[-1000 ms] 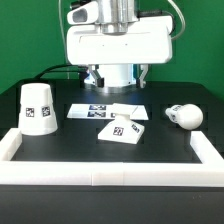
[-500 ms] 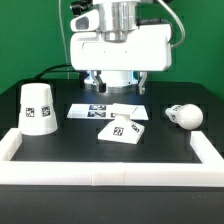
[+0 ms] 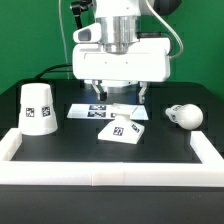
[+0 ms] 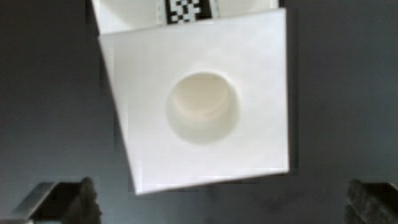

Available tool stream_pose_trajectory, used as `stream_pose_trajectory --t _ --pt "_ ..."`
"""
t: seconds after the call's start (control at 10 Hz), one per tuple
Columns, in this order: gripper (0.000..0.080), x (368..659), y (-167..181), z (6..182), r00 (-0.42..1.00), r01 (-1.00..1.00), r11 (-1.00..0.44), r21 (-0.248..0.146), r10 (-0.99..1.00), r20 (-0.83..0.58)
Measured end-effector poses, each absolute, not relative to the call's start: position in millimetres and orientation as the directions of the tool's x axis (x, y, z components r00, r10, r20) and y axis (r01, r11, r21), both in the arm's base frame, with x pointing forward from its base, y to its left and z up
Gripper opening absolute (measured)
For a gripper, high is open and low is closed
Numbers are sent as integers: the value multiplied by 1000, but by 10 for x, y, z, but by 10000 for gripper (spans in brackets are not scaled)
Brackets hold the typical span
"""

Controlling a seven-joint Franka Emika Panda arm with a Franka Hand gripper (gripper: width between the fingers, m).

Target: Assemble lamp

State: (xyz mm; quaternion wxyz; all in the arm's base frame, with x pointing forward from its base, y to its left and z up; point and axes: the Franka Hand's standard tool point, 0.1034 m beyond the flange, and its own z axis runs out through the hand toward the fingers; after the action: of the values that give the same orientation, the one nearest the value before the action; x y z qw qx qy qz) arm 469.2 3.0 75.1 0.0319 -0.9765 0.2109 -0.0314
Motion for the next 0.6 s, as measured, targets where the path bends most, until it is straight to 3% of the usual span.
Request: stream_pose_trajectory --t 0.6 --pt "699 4636 83 532 931 -358 -932 -62 -361 48"
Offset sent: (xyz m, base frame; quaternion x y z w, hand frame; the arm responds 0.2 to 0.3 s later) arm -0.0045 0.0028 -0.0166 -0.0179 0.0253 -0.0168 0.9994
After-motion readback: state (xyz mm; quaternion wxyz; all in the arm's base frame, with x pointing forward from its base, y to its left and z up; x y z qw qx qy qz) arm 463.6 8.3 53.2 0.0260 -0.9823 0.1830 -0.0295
